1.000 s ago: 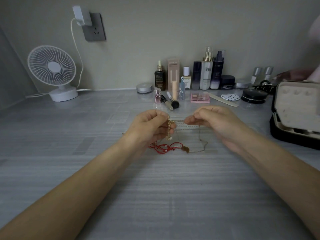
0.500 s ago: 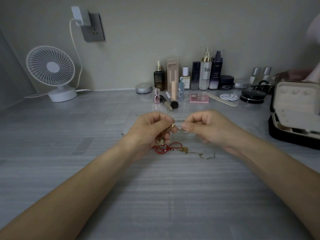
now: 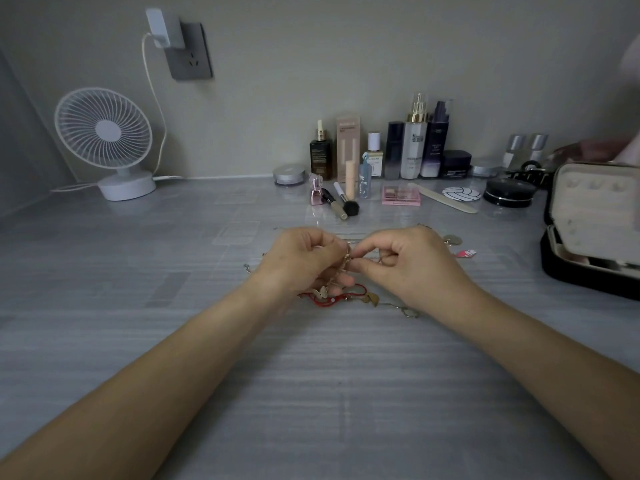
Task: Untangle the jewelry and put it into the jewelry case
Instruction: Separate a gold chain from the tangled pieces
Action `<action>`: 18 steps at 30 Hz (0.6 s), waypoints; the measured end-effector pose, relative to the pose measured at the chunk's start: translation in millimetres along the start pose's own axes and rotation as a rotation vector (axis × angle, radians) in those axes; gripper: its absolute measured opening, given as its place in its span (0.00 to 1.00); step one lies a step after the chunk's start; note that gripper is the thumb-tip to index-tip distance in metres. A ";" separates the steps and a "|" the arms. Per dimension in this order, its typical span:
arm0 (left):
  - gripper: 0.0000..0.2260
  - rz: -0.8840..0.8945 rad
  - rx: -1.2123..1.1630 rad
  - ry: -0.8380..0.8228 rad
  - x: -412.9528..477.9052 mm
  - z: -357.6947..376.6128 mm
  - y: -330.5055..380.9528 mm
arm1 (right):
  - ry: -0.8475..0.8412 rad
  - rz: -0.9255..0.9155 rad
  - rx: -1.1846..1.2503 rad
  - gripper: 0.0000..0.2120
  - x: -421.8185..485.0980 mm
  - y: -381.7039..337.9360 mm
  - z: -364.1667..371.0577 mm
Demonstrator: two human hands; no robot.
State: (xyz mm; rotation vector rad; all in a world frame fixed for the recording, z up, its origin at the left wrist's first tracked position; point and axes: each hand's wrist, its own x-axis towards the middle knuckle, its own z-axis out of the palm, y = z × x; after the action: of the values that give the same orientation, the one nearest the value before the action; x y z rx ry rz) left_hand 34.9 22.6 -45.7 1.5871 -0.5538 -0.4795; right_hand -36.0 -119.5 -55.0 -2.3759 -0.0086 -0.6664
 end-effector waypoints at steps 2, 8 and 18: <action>0.05 -0.006 0.001 -0.004 -0.1 0.2 0.1 | -0.003 -0.009 -0.039 0.01 0.1 0.5 -0.5; 0.04 0.036 0.125 -0.032 0.2 -1.1 -0.6 | 0.045 -0.025 -0.026 0.10 2.6 4.1 -3.3; 0.07 0.048 0.271 0.034 4.5 0.9 -3.0 | -0.023 -0.013 -0.031 0.09 3.0 3.4 -3.6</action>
State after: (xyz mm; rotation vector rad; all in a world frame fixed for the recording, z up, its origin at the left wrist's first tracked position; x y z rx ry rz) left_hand 38.1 19.4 -48.7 1.8316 -0.6502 -0.3518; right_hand -34.5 -124.8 -53.3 -2.4147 -0.0236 -0.6492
